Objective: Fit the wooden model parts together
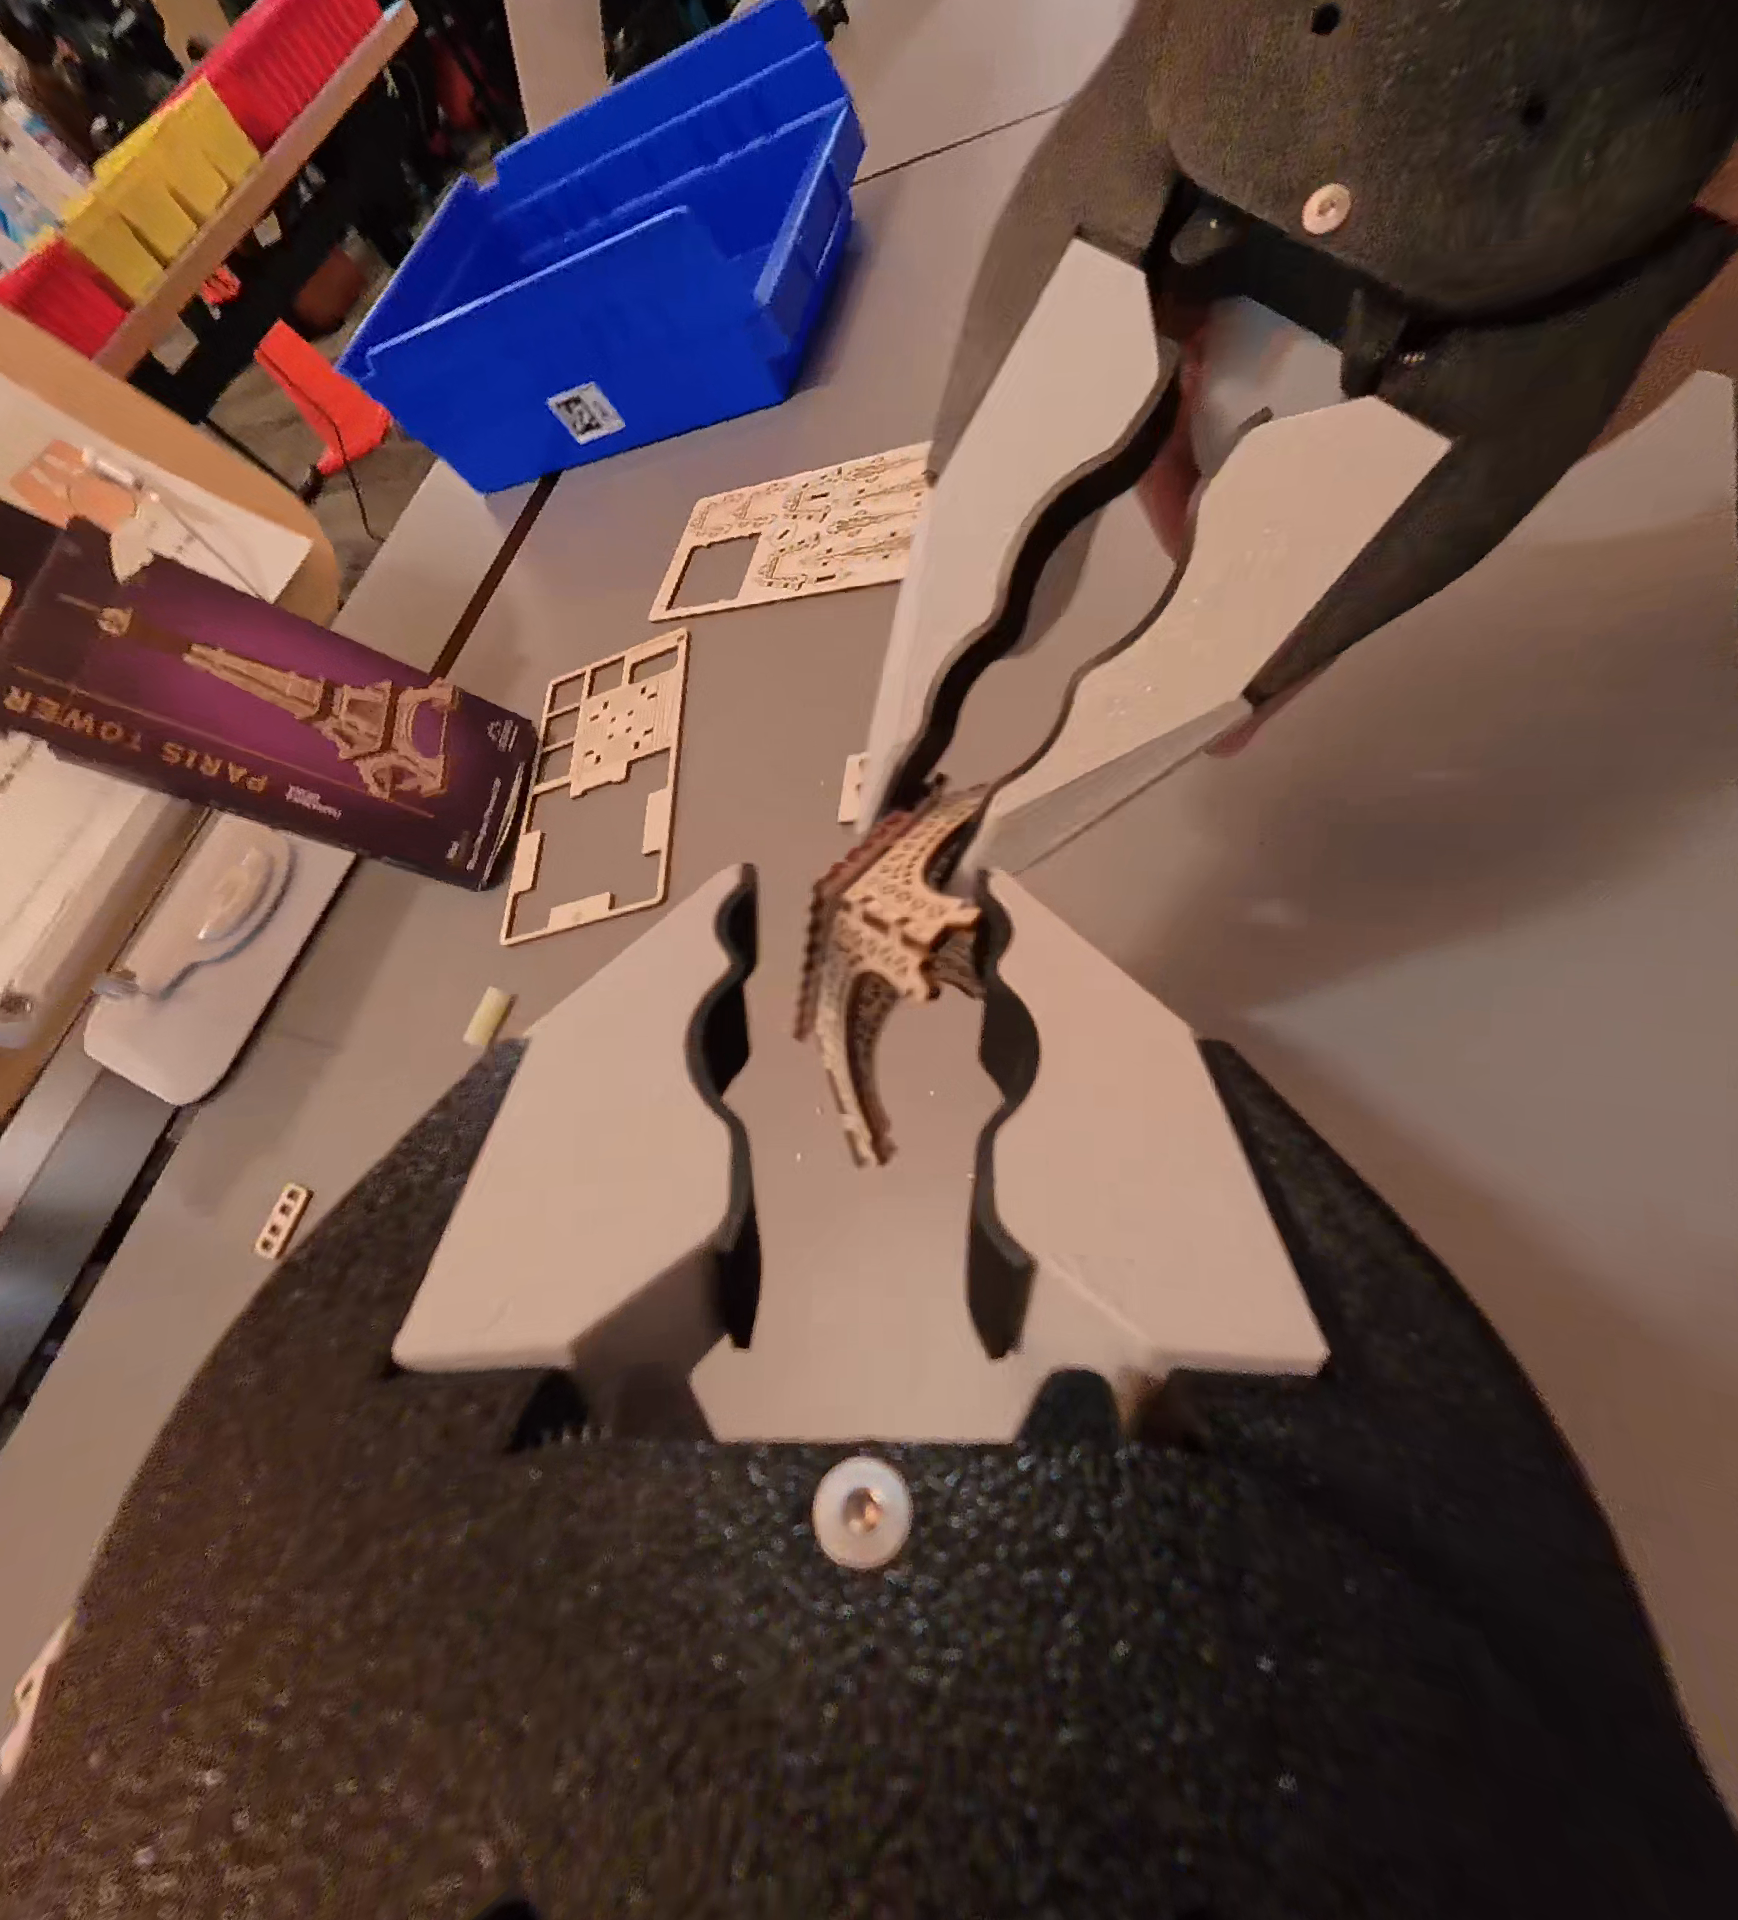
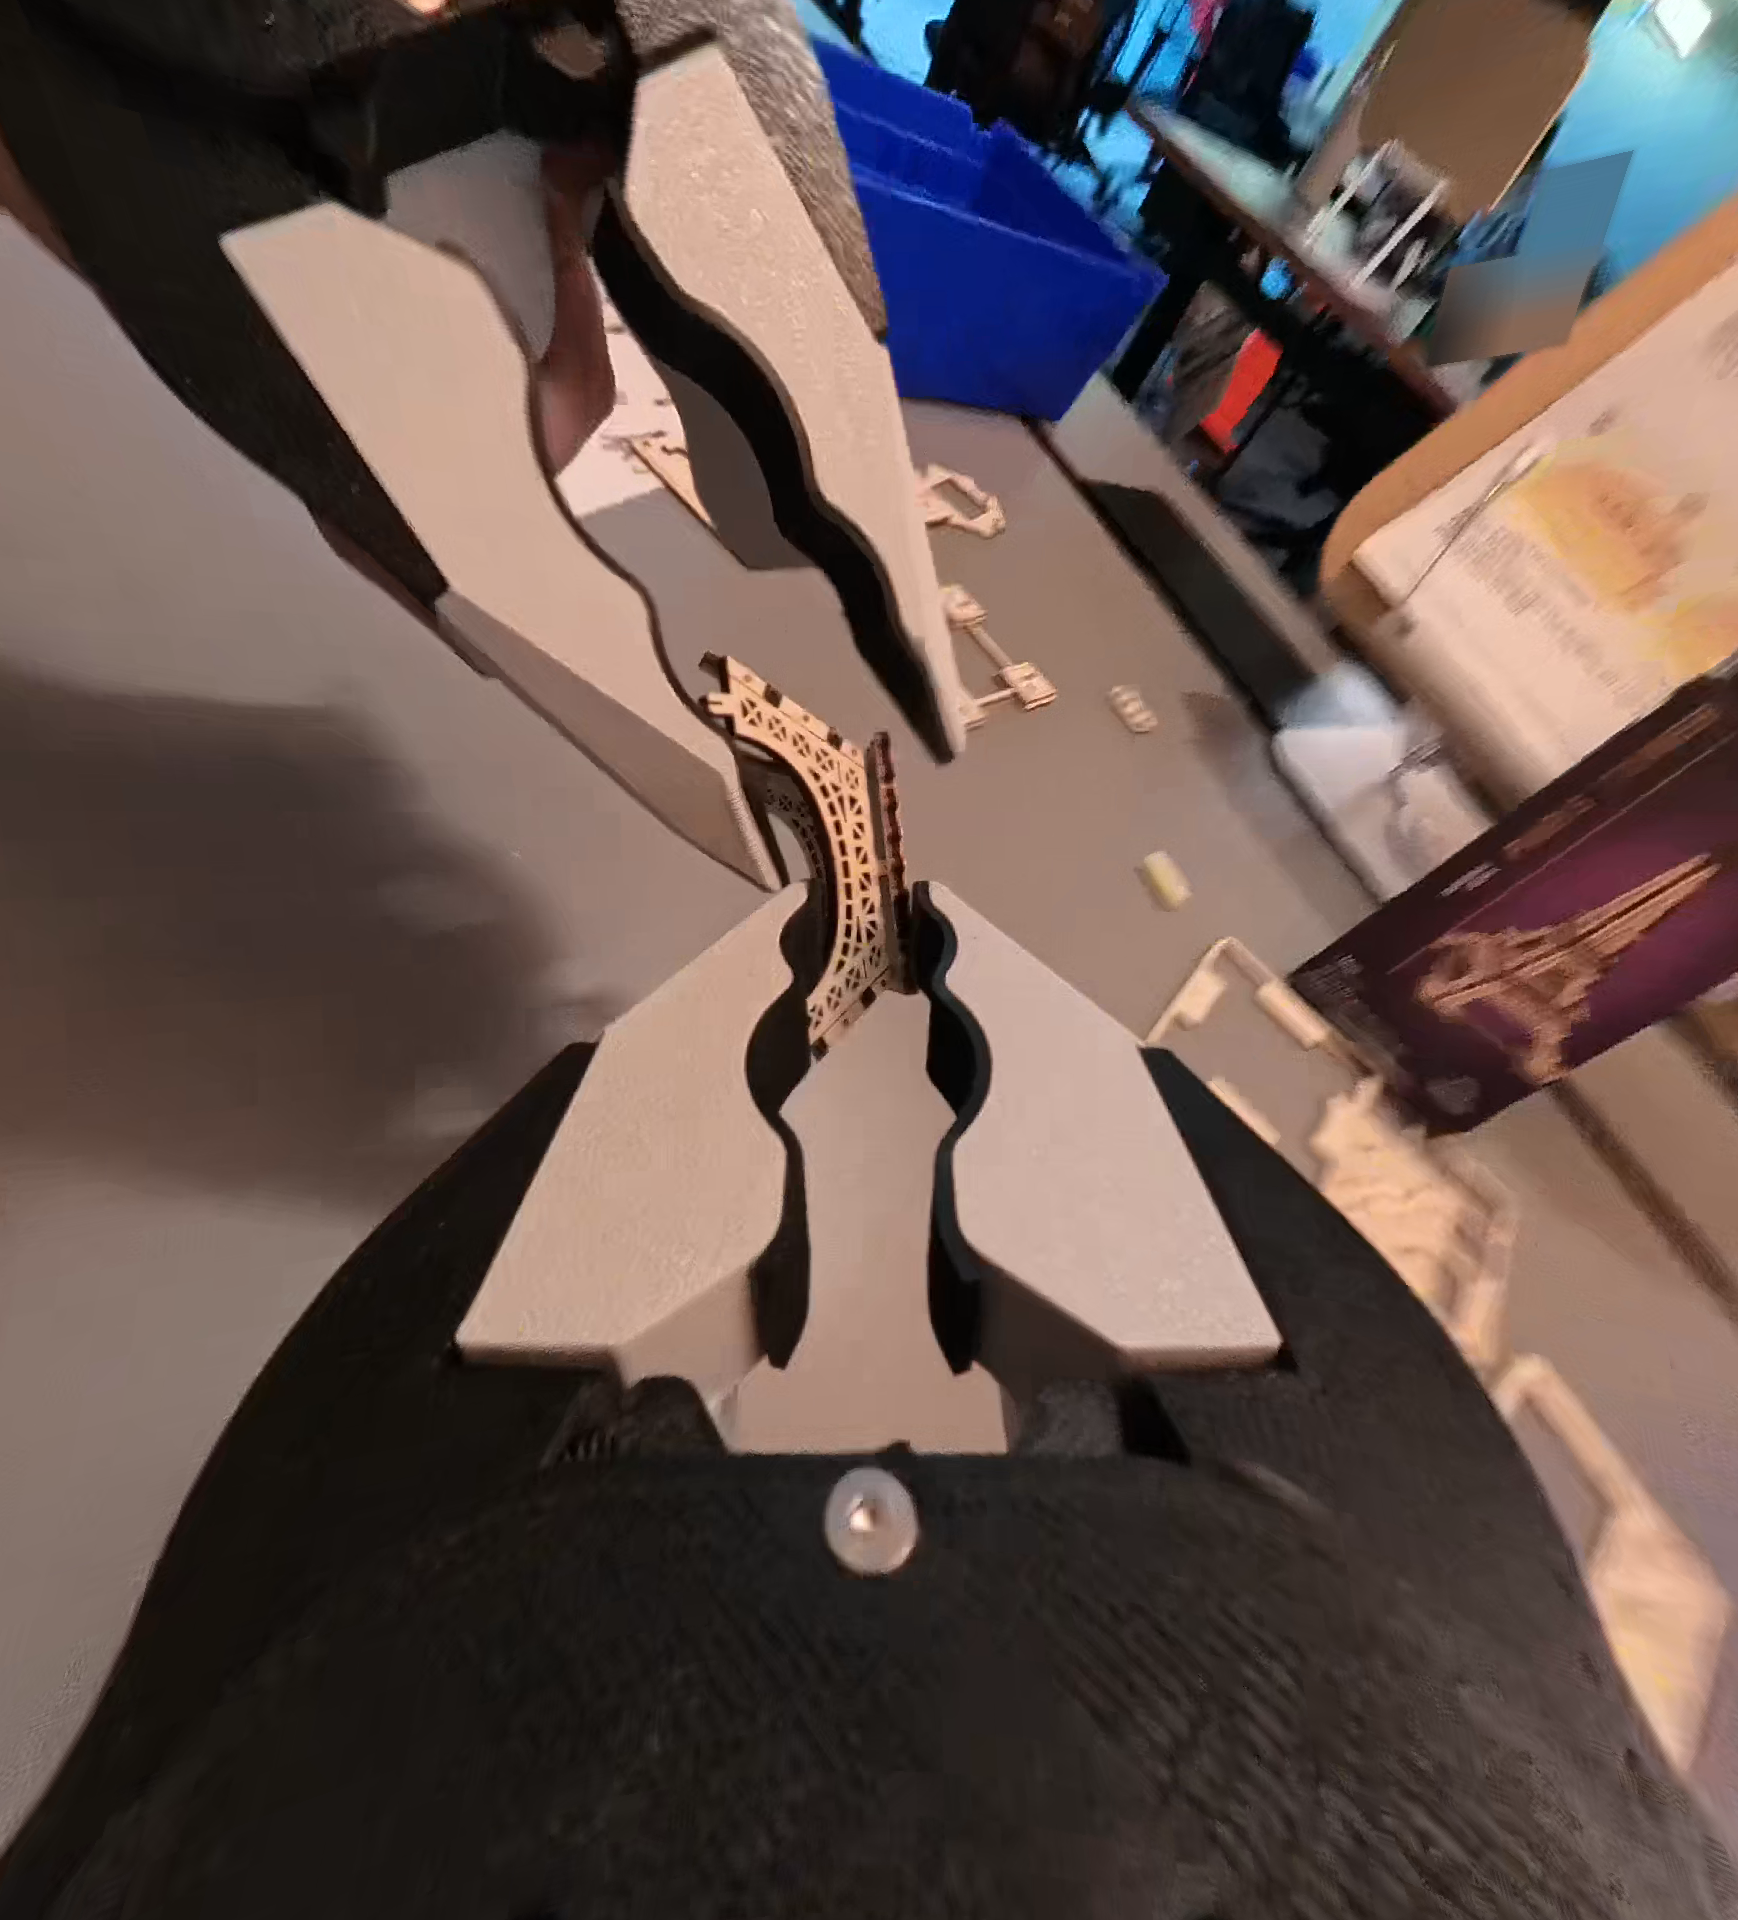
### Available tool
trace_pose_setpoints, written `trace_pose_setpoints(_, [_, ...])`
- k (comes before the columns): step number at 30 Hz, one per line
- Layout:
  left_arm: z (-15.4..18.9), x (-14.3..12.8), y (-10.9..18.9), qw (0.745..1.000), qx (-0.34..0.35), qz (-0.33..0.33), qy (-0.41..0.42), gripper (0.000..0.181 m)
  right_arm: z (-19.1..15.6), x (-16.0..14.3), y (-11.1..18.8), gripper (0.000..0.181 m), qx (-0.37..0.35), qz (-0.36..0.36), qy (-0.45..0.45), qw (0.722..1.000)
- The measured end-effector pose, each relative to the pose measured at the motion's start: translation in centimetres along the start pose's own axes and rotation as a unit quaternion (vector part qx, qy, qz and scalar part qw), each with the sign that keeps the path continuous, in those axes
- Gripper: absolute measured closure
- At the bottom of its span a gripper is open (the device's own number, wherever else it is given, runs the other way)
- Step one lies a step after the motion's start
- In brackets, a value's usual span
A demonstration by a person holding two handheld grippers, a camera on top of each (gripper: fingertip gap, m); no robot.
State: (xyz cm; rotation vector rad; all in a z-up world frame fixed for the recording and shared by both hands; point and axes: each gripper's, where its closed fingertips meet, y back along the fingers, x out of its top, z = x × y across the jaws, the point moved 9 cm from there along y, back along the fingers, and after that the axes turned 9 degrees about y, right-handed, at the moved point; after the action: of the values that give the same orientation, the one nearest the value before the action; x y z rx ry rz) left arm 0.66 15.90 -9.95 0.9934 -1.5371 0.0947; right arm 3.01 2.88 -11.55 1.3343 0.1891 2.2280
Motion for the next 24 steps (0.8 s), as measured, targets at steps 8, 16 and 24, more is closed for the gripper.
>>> trace_pose_setpoints(8, [-0.5,-1.3,-0.7,0.998,-0.011,-0.022,0.058,0.151,1.3,-6.3,-2.5,0.167,0.170,-0.008,-0.397,0.902])
trace_pose_setpoints(16, [-1.1,-2.8,-2.7,0.995,-0.040,-0.085,0.029,0.156,2.4,-8.2,-3.1,0.119,0.164,-0.072,-0.355,0.917])
trace_pose_setpoints(24, [-1.4,-1.0,-6.4,0.960,-0.213,-0.146,-0.109,0.161,3.3,-8.8,1.6,0.143,0.131,-0.071,-0.307,0.940])
